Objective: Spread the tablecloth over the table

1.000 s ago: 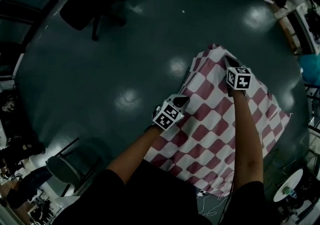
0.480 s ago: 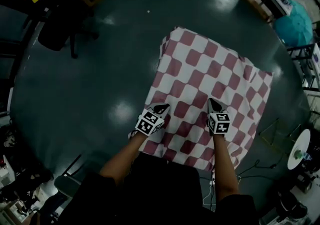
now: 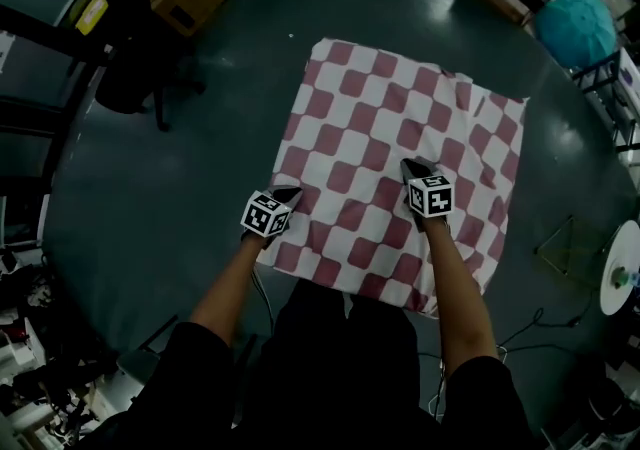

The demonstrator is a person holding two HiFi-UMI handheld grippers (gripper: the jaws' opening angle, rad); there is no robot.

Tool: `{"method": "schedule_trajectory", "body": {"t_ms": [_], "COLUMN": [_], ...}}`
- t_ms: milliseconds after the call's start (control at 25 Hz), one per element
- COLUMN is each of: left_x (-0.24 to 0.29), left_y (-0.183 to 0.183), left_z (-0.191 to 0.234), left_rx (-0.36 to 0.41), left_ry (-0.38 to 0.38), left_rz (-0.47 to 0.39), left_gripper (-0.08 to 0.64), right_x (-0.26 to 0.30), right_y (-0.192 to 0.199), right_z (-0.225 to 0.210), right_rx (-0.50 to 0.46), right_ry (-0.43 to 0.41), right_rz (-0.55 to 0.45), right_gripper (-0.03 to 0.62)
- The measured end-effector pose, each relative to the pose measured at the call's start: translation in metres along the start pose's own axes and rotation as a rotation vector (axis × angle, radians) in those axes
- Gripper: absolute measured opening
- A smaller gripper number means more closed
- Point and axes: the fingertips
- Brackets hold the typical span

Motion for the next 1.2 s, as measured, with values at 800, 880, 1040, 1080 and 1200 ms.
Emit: {"method": "schedule_trajectory", "body": {"t_ms": [800, 880, 1040, 1080, 1200], "left_x": [0.076, 0.079, 0.071, 0.069, 0.060], "left_y": [0.175, 0.183, 0.181, 0.183, 0.194], "left_z": [-0.318, -0.316, -0.321, -0.320, -0.316], "left_rx": [0.259, 0.304, 0.253, 0.234, 0.207], "left_ry": [0.193, 0.181, 0.244, 0.253, 0.271], "left_rz": [0.069, 0.084, 0.087, 0.092, 0.089], "left_gripper": [0.014, 0.014, 0.014, 0.014, 0.014], "right_x": [-0.257, -0.262, -0.275, -0.278, -0.291], "right_y": [0.322, 0.327, 0.341, 0.345, 0.340], "right_z": [0.071, 0.067, 0.055, 0.052, 0.054], "right_rx": [0.132, 0.126, 0.086, 0.094, 0.197], "right_ry": [0.221, 0.227, 0.260, 0.275, 0.327], "right_rz": [0.170, 0.203, 0.275, 0.287, 0.246], "right_gripper": [0.017, 0.015, 0.016, 0.016, 0.017]}}
Point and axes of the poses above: the fingertips, and each gripper's own axes: x forward along the fingers, z to its left, y out of its underside, and after that the axes turned 13 degrees about -x, right-handed
